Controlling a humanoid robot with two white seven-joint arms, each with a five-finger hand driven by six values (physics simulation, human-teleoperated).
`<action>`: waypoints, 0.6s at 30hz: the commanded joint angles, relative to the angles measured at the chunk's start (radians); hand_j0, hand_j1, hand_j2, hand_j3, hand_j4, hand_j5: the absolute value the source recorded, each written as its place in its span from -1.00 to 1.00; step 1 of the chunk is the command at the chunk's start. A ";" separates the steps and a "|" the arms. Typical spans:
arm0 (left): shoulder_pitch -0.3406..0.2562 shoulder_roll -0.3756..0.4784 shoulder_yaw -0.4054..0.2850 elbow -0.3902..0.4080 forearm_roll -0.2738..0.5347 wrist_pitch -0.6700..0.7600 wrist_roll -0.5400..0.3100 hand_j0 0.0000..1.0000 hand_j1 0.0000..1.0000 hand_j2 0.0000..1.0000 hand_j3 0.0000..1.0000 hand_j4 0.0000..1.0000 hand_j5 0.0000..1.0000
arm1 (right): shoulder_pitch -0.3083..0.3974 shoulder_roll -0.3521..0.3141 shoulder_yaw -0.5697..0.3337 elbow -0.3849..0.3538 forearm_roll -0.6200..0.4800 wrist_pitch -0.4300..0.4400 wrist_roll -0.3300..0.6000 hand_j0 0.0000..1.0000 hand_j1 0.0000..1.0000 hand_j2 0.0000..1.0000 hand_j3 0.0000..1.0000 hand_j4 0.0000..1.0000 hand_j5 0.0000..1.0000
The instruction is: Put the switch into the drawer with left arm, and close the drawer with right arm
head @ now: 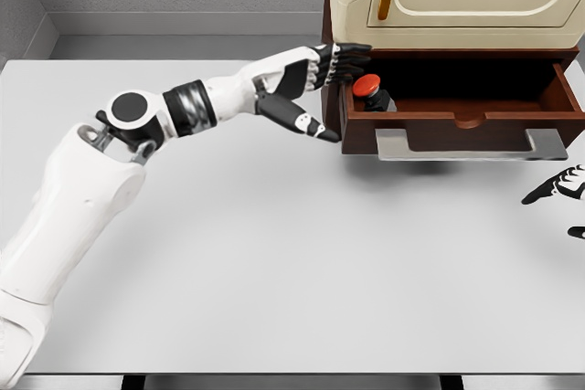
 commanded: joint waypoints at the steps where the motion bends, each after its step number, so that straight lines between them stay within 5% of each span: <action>1: 0.000 -0.013 -0.009 -0.003 0.006 0.000 0.000 1.00 1.00 1.00 1.00 1.00 1.00 | 0.000 -0.001 0.000 0.000 -0.007 0.003 0.000 0.49 0.49 0.49 0.49 0.49 0.49; 8: -0.002 -0.066 -0.029 -0.003 0.003 0.000 0.000 1.00 1.00 1.00 1.00 1.00 1.00 | 0.003 0.000 -0.001 0.000 -0.007 0.003 0.000 0.49 0.49 0.49 0.49 0.49 0.49; 12: -0.011 -0.171 -0.026 0.004 -0.095 0.000 0.000 1.00 1.00 1.00 1.00 1.00 1.00 | 0.003 0.000 -0.001 0.000 -0.007 0.003 0.000 0.49 0.49 0.49 0.49 0.49 0.49; 18: -0.020 -0.161 -0.014 -0.044 -0.094 -0.009 0.000 1.00 1.00 1.00 1.00 1.00 1.00 | 0.005 0.000 0.002 0.000 -0.007 0.003 0.000 0.49 0.49 0.49 0.49 0.49 0.49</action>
